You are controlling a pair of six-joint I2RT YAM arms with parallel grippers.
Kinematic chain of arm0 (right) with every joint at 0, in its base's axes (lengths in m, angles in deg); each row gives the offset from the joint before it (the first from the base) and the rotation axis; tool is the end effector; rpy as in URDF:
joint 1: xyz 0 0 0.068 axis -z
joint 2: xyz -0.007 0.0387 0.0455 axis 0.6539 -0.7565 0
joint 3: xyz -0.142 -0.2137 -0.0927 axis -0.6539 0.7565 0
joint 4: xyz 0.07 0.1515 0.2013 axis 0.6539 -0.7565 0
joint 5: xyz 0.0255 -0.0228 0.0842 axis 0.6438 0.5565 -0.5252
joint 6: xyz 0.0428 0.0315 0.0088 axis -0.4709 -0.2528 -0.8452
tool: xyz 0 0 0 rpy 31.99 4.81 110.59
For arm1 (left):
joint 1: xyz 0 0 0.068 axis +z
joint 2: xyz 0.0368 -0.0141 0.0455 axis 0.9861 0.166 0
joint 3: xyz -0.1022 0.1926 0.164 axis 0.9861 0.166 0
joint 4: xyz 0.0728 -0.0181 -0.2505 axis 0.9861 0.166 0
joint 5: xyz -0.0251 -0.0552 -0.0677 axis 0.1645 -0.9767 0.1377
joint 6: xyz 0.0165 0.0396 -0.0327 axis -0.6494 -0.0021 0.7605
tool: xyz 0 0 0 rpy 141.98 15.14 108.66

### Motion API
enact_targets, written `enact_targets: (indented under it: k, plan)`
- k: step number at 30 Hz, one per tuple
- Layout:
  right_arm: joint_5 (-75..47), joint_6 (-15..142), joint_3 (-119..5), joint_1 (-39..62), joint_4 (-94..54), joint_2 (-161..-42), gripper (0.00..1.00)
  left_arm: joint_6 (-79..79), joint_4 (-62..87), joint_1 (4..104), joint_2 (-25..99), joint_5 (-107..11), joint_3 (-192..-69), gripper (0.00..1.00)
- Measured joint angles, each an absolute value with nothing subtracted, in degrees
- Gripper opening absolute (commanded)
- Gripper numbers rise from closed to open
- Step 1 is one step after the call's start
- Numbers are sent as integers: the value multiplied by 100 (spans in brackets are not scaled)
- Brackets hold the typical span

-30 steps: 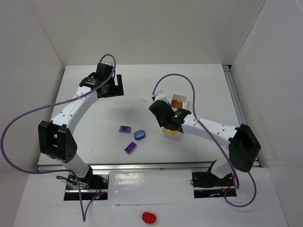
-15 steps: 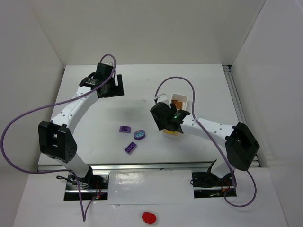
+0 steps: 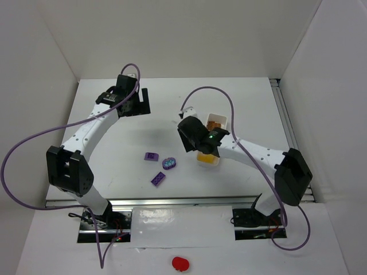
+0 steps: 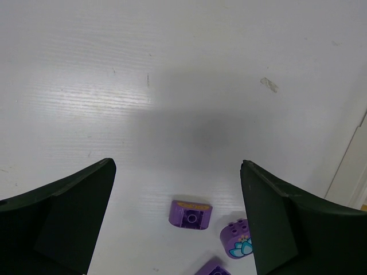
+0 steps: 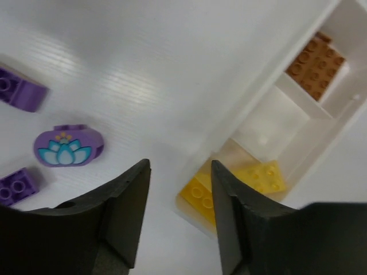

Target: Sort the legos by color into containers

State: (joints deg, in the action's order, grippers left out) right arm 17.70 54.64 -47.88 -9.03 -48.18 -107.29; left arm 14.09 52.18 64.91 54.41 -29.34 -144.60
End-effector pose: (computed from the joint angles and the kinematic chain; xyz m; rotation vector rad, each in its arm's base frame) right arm 0.2208 0.2390 0.2681 -0.5061 2.2773 0.0440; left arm 0.3502 -0.0906 0.3321 -0.2937 2.3099 -0.1457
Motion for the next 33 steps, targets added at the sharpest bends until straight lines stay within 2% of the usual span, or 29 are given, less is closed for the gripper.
enact_targets:
  k: [1, 4, 8, 15, 24, 31, 33]
  plan:
    - [1648, 5468, -4851, -949, -4803, -10823, 71, 1409, 5225, 6491, 5443, -2915, -14471, 100]
    - [1296, 5527, -5018, -1152, -4709, -11230, 95, 1409, 5235, 6491, 5448, -2842, -14512, 100]
    - [706, 5724, -5184, -1331, -4689, -11894, 100, 1411, 5238, 6491, 5448, -2764, -14534, 100]
    - [133, 5892, -5188, -1412, -4591, -12063, 100, 1411, 5240, 6491, 5448, -2703, -14534, 100]
    - [46, 5894, -5188, -1615, -4154, -12467, 100, 1411, 5242, 6491, 5448, -2663, -14534, 100]
    - [439, 5750, -5188, -1722, -3795, -12801, 78, 1411, 5242, 6491, 5448, -2648, -14534, 100]
    - [564, 5711, -5188, -1744, -3754, -12871, 69, 1411, 5242, 6491, 5448, -2648, -14534, 100]
